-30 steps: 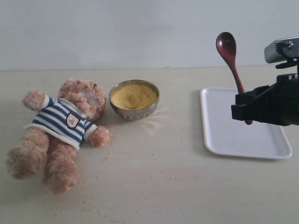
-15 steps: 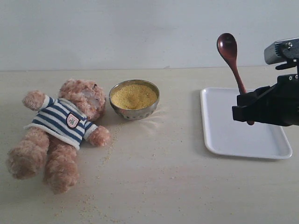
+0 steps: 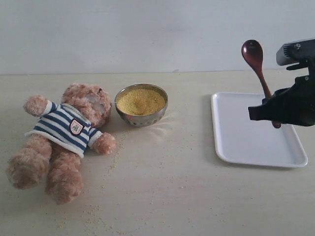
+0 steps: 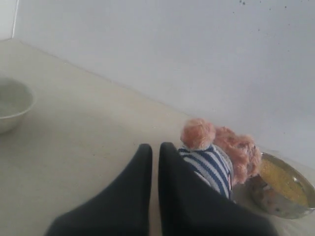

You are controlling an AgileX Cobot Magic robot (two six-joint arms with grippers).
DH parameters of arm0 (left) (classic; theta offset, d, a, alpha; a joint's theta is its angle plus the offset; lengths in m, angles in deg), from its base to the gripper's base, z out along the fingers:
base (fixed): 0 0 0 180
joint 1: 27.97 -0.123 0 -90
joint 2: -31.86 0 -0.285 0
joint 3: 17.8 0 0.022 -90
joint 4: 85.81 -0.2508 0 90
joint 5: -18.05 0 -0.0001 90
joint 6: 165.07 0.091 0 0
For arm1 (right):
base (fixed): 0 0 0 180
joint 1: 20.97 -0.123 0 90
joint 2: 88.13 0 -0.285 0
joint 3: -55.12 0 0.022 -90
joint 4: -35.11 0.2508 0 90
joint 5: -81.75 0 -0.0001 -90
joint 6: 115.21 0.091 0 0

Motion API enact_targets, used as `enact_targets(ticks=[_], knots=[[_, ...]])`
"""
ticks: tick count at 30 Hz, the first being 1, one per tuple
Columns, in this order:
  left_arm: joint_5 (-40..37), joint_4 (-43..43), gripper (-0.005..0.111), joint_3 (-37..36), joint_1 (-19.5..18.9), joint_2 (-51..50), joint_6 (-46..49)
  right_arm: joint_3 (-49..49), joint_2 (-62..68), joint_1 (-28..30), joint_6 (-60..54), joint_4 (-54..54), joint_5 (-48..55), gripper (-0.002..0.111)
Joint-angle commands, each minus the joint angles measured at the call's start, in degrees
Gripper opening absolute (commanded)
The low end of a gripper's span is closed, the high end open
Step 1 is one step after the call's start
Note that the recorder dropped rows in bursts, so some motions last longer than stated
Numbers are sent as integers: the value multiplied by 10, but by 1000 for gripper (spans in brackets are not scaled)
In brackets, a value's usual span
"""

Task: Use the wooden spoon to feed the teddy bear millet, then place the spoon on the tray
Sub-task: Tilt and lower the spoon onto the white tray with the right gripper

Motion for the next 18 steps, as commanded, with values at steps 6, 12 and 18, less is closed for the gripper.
enact_targets(ticks=[6, 12, 18], knots=[[-79, -29, 5, -2, 0, -3, -10, -112, 143, 1, -30, 1, 148, 0], [-81, -10, 5, -2, 1, -3, -10, -133, 225, 1, -129, 127, 161, 0], [-81, -12, 5, -2, 1, -3, -10, -218, 263, 2, -352, 330, 240, 0]])
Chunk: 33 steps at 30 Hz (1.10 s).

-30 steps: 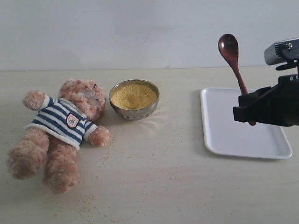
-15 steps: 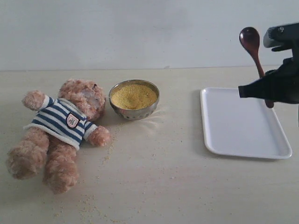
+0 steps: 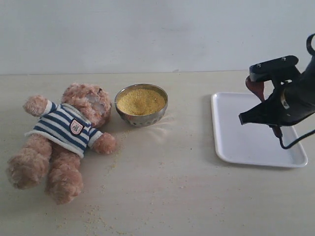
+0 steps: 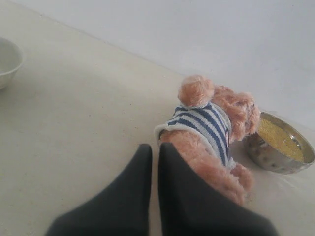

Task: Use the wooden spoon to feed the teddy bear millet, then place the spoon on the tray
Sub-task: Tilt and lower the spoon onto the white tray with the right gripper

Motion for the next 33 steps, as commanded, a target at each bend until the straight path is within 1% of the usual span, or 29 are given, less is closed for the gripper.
enact_targets(ticks=[1, 2, 4, 5, 8, 20, 29, 33], knots=[[-2, 2, 5, -2, 1, -3, -5, -65, 32, 2, -191, 172, 68, 0], [-2, 2, 5, -2, 1, -3, -5, -85, 42, 2, -246, 225, 91, 0], [-2, 2, 5, -2, 1, -3, -5, -109, 60, 2, -297, 275, 119, 0], [-2, 2, 5, -2, 1, -3, -5, -123, 70, 2, -308, 284, 131, 0], [-2, 2, 5, -2, 1, -3, -5, -138, 84, 2, -311, 275, 154, 0], [-2, 2, 5, -2, 1, -3, -5, -139, 108, 2, -313, 253, 155, 0], [1, 2, 5, -2, 1, -3, -5, -139, 117, 2, -307, 253, 135, 0], [2, 2, 5, -2, 1, -3, -5, -139, 117, 2, -307, 253, 110, 0]])
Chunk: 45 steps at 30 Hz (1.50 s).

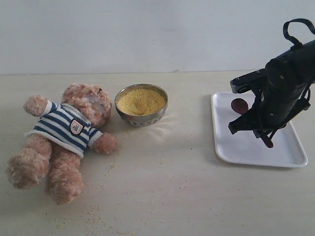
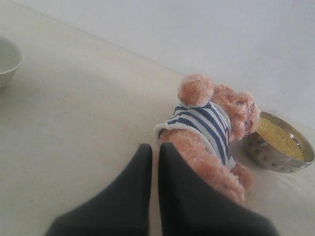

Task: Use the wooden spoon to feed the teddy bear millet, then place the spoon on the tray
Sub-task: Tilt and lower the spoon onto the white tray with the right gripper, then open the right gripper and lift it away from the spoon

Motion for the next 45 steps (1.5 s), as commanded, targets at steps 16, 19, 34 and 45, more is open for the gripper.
enact_targets(ticks=[16, 19, 34, 45], knots=[[10, -18, 5, -2, 1, 11, -5, -2, -1, 48, -28, 52, -35, 0], [19, -42, 5, -2, 1, 22, -5, -2, -1, 48, -30, 52, -38, 0], [22, -47, 5, -2, 0, 22, -5, -2, -1, 49, -30, 51, -37, 27], [22, -47, 5, -2, 0, 22, -5, -2, -47, 49, -16, 52, 43, 41]])
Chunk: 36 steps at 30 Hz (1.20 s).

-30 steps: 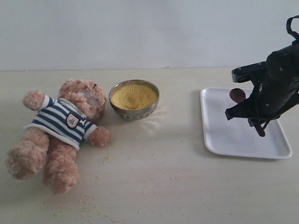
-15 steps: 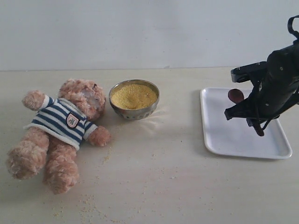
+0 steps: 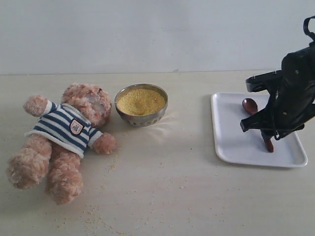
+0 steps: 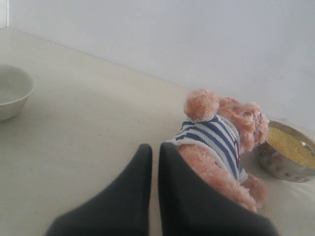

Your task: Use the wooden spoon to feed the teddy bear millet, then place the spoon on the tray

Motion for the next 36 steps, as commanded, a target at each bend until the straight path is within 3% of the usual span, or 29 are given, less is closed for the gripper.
enact_targets(ticks=[1, 4, 6, 7, 10, 14, 18, 24, 30, 36], knots=[[5, -6, 5, -2, 0, 2, -5, -2, -82, 3, 19, 1, 18, 41], [5, -6, 5, -2, 0, 2, -5, 4, -190, 3, 47, 1, 1, 36], [5, -6, 5, -2, 0, 2, -5, 44, -277, 3, 67, -24, -53, 6], [5, -6, 5, -2, 0, 2, -5, 89, -323, 6, 123, -54, -105, 0], [5, -6, 5, -2, 0, 2, -5, 253, -452, 7, 216, -126, -303, 0], [5, -6, 5, -2, 0, 2, -5, 421, -634, 7, 216, -103, -493, 0], [5, -6, 5, -2, 0, 2, -5, 475, -776, 7, 211, -102, -462, 0], [5, -6, 5, -2, 0, 2, -5, 477, -886, 6, 211, -103, -346, 0], [5, -6, 5, -2, 0, 2, -5, 477, -935, 6, 198, -109, -324, 0], [5, -6, 5, -2, 0, 2, -5, 479, -943, 3, 190, -109, -184, 0]])
